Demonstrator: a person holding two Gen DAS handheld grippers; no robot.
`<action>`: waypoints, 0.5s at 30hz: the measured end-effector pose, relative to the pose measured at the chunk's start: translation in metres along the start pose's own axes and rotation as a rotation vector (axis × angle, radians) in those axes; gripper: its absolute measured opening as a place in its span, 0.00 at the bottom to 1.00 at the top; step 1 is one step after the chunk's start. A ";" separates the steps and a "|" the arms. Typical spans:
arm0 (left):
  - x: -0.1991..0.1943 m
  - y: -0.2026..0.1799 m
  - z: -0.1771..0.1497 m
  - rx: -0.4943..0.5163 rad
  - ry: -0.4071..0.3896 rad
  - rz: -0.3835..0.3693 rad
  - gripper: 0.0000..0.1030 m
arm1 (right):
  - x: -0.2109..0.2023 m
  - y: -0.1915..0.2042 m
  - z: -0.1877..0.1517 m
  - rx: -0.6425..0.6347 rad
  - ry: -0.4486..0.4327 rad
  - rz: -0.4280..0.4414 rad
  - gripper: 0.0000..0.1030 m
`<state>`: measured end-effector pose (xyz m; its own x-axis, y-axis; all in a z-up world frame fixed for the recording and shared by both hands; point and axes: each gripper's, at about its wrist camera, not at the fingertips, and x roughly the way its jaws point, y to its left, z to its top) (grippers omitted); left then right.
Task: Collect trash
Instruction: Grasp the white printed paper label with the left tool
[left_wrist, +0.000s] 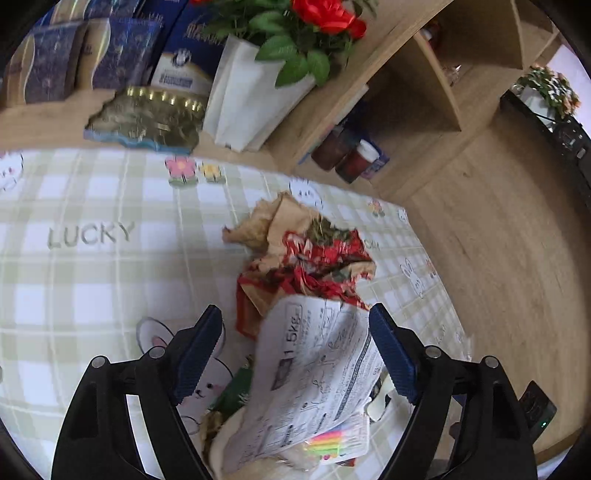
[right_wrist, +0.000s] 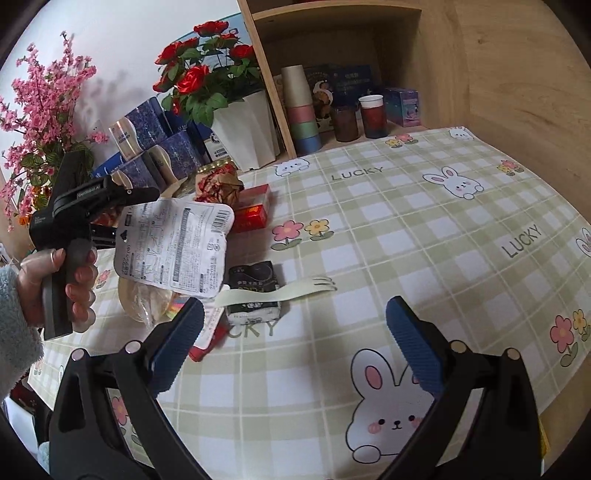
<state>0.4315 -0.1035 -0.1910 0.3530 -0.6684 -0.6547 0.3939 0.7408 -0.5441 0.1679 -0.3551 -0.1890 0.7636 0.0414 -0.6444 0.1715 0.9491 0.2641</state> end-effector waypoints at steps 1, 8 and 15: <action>0.002 -0.002 -0.001 0.006 0.005 0.010 0.77 | 0.000 -0.001 0.000 0.002 0.003 -0.004 0.95; -0.003 -0.016 -0.009 0.019 0.021 0.011 0.11 | -0.005 0.001 0.000 -0.001 0.009 -0.011 0.95; -0.073 -0.042 -0.007 0.013 -0.131 -0.067 0.07 | -0.007 0.012 -0.004 -0.012 0.032 -0.001 0.95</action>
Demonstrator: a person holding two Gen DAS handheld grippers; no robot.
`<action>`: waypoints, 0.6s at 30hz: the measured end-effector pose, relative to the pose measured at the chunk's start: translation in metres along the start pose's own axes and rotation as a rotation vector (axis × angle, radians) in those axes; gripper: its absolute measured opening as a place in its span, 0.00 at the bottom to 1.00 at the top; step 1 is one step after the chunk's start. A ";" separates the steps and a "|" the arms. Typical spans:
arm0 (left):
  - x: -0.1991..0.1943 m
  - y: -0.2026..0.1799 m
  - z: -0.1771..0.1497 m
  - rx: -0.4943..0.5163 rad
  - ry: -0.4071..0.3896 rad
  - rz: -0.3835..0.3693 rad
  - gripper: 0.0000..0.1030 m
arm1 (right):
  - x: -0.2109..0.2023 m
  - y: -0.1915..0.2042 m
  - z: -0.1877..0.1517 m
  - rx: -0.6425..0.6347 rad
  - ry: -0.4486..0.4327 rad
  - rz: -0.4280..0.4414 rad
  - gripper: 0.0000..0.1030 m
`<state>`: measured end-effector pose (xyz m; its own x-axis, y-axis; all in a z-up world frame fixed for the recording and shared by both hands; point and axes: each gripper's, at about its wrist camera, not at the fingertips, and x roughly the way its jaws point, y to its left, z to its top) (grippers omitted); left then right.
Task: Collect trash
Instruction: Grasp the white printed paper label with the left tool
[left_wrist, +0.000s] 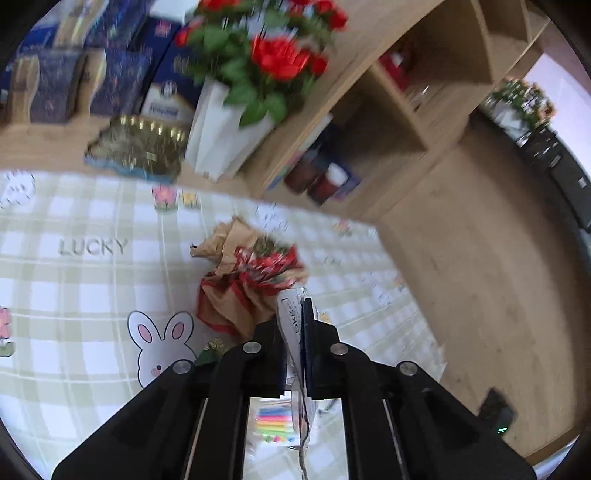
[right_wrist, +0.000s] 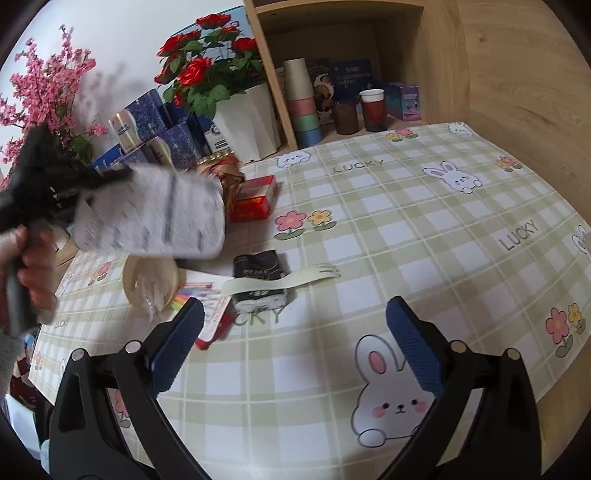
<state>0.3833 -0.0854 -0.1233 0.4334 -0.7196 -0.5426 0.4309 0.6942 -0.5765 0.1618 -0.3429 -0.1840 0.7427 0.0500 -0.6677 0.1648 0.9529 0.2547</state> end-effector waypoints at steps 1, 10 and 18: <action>-0.017 -0.007 0.001 0.014 -0.036 0.001 0.07 | 0.000 0.004 -0.001 -0.014 0.003 0.001 0.95; -0.132 -0.004 -0.044 0.082 -0.200 0.308 0.07 | 0.001 0.037 -0.007 -0.154 0.017 0.016 0.95; -0.197 0.052 -0.117 -0.063 -0.202 0.510 0.07 | 0.025 0.086 0.001 -0.308 0.027 0.108 0.84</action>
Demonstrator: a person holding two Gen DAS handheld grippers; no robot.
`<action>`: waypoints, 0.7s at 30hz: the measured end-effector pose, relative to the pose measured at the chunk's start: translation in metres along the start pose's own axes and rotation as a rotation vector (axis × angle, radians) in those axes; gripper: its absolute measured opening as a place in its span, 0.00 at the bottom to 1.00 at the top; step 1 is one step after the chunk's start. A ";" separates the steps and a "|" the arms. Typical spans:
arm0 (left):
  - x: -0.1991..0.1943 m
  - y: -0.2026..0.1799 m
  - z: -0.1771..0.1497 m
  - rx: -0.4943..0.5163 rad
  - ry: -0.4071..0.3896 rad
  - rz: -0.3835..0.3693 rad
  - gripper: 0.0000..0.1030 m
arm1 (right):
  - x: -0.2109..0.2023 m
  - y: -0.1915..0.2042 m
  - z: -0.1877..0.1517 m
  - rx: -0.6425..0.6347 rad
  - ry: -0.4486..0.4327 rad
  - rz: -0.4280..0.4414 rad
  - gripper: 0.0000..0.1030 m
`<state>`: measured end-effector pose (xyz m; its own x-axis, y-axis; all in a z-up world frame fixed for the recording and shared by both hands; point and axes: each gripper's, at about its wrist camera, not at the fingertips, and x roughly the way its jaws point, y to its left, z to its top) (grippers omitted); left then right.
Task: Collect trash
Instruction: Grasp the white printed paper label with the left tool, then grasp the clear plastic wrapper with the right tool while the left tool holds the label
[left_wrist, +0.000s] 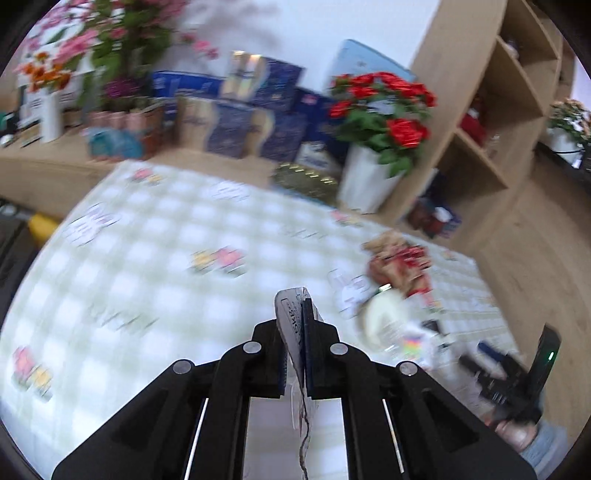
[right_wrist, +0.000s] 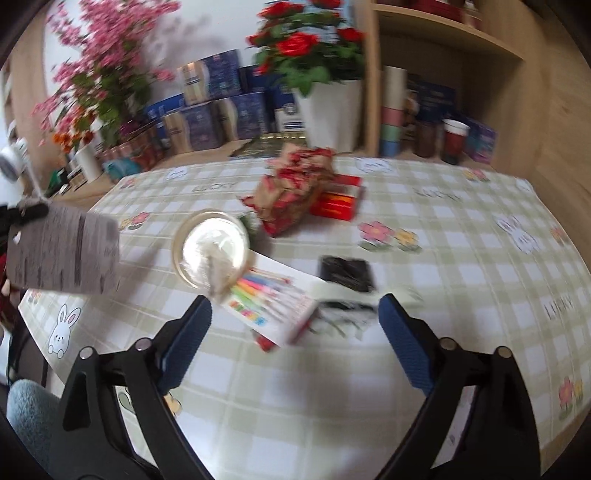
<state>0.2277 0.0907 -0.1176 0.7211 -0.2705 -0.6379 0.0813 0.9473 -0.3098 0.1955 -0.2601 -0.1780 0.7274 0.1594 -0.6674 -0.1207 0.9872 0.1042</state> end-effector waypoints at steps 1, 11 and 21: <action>-0.004 0.004 -0.003 -0.002 -0.005 0.022 0.07 | 0.006 0.007 0.004 -0.015 0.002 0.020 0.80; -0.031 0.021 -0.021 -0.086 -0.056 0.044 0.07 | 0.076 0.058 0.031 -0.100 0.128 0.151 0.37; -0.034 0.002 -0.021 -0.091 -0.071 -0.015 0.07 | 0.076 0.065 0.039 -0.037 0.179 0.181 0.14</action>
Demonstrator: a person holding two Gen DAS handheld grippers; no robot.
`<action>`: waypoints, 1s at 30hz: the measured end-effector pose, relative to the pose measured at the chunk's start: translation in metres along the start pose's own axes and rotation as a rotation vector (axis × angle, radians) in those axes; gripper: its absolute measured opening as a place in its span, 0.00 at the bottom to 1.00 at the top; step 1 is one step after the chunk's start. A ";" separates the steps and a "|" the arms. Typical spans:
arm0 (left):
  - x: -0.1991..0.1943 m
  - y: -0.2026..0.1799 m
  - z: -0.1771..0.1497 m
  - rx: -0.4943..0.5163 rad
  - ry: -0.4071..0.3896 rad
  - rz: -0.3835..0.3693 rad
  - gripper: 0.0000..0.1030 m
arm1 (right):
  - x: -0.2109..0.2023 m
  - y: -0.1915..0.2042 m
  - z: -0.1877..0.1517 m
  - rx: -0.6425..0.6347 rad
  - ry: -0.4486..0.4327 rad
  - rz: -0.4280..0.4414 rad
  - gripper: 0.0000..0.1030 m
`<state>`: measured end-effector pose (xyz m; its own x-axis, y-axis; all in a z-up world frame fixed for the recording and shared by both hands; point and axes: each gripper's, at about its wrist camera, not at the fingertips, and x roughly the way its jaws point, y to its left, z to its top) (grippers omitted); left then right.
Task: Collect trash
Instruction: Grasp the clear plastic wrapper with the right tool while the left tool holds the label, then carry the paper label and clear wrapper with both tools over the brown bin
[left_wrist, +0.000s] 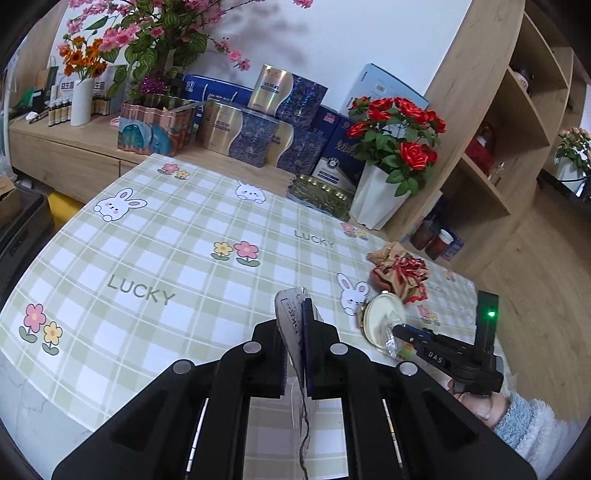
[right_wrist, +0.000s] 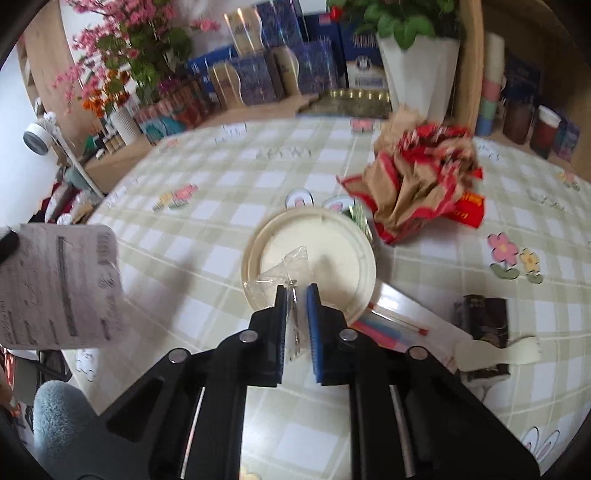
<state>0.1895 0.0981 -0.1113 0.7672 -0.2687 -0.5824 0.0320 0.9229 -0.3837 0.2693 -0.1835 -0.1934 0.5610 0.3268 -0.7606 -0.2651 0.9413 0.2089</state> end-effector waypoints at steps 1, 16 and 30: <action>-0.001 -0.003 -0.001 0.002 0.002 -0.007 0.07 | -0.007 0.002 -0.001 0.001 -0.013 -0.001 0.14; -0.042 -0.037 -0.030 0.040 0.023 -0.092 0.07 | -0.117 0.012 -0.065 0.091 -0.165 0.036 0.13; -0.082 -0.075 -0.099 0.156 0.124 -0.207 0.07 | -0.193 0.034 -0.151 0.108 -0.260 0.022 0.13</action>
<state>0.0608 0.0241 -0.1054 0.6501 -0.4790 -0.5899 0.2857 0.8734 -0.3944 0.0332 -0.2269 -0.1325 0.7425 0.3444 -0.5746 -0.2020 0.9329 0.2982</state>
